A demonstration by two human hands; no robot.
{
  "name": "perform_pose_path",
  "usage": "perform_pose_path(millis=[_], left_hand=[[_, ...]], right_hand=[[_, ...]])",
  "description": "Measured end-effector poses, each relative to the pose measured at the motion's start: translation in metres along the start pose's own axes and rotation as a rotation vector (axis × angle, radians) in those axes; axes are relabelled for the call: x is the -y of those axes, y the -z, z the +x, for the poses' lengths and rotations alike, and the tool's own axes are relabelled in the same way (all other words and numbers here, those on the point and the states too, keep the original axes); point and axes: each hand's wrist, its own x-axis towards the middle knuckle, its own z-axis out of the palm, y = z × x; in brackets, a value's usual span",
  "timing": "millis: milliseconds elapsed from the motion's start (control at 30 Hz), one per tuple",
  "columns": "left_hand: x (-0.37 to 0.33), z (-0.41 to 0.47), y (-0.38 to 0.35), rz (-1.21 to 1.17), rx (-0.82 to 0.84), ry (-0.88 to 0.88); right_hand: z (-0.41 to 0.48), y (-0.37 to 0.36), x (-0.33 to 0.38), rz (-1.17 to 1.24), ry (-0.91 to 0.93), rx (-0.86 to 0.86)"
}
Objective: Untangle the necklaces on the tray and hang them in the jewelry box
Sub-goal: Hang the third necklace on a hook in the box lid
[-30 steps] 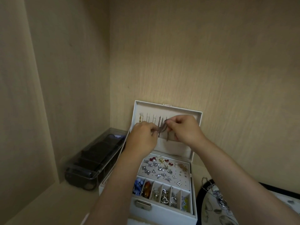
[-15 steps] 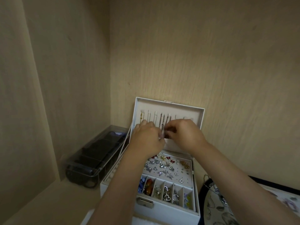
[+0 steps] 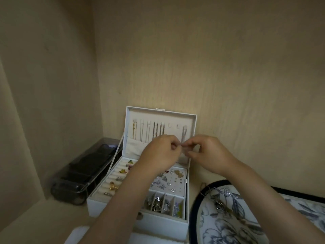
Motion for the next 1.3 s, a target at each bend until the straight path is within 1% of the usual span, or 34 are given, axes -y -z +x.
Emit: perform_pose_path(millis=[67,200,333,467,600,667,767,833,933,1000,1133,1167,1233,1300], left_hand=[[-0.014,-0.006,-0.014,-0.018,0.052,-0.039],[-0.037,-0.018,-0.044,0.003,0.163,-0.095],[-0.059,-0.018,-0.07,0.062,0.286,-0.085],[-0.072,-0.012,-0.093,0.092,0.441,-0.009],[-0.071,-0.008,-0.112,0.217,0.569,0.052],[-0.067,-0.009,-0.119,0.227,0.569,0.069],[-0.06,-0.014,-0.125,0.215,0.482,0.072],[-0.057,-0.016,-0.127,0.203,0.447,0.056],[-0.058,-0.016,-0.127,0.174,0.423,0.047],[-0.061,-0.015,-0.123,0.145,0.409,0.042],[-0.07,-0.013,-0.115,0.005,0.375,0.136],[-0.073,-0.011,-0.114,-0.047,0.351,0.158],[-0.078,-0.009,-0.112,-0.253,0.341,0.209],[-0.082,-0.009,-0.109,-0.461,0.395,0.245]], right_hand=[[-0.019,0.012,-0.015,-0.016,-0.051,0.051],[-0.055,0.031,-0.044,-0.034,-0.154,0.24],[-0.081,0.036,-0.069,-0.006,-0.255,0.311],[-0.094,0.026,-0.084,-0.023,-0.32,0.311],[-0.101,0.012,-0.091,-0.197,-0.283,0.243],[-0.1,0.011,-0.094,-0.197,-0.284,0.229],[-0.098,0.013,-0.101,-0.184,-0.306,0.245],[-0.097,0.016,-0.105,-0.067,-0.328,0.222],[-0.097,0.023,-0.105,0.275,-0.38,0.163],[-0.094,0.028,-0.103,0.435,-0.392,0.116],[-0.09,0.035,-0.092,0.741,-0.376,0.081],[-0.09,0.036,-0.089,0.783,-0.374,0.07],[-0.089,0.039,-0.083,0.853,-0.368,0.061],[-0.088,0.042,-0.079,0.909,-0.357,0.048]])
